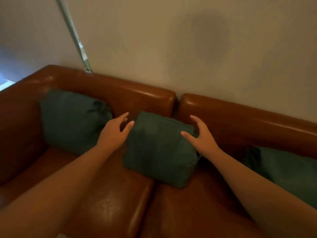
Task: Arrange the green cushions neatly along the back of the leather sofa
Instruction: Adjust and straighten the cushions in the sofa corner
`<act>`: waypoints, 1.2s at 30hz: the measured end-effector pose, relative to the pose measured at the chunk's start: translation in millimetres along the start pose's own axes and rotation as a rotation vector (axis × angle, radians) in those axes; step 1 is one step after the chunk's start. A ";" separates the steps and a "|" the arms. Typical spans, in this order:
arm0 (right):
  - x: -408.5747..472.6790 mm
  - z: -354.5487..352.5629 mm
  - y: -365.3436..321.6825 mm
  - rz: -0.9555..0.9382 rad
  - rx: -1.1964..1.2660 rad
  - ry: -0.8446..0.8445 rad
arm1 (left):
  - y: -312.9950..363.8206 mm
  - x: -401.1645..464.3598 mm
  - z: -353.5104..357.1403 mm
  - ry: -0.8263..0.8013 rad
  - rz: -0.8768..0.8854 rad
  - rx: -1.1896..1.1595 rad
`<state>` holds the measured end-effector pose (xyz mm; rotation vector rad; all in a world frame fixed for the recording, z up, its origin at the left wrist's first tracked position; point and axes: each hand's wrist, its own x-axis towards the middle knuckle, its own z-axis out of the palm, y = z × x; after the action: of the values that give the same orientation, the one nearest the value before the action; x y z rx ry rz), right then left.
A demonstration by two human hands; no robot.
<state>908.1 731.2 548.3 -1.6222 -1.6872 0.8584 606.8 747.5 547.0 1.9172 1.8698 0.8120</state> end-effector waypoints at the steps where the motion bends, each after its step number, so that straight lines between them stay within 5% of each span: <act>1: 6.4 19.8 -15.0 -0.004 0.009 -0.009 | -21.9 2.1 -20.4 0.016 -0.004 0.011; 13: 84.3 216.4 -136.1 0.004 0.076 -0.202 | -224.2 38.0 -166.9 0.055 -0.139 0.173; 26: 240.2 334.1 -133.3 0.317 0.169 -0.378 | -315.3 185.1 -138.2 -0.157 -0.190 0.191; 36: 268.9 391.0 -114.8 0.479 0.028 -0.301 | -328.4 265.0 -80.3 -0.359 0.078 0.307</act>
<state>514.1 986.9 414.9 -1.9937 -1.4807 1.4114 289.9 1021.8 452.9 2.1550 1.7810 0.1831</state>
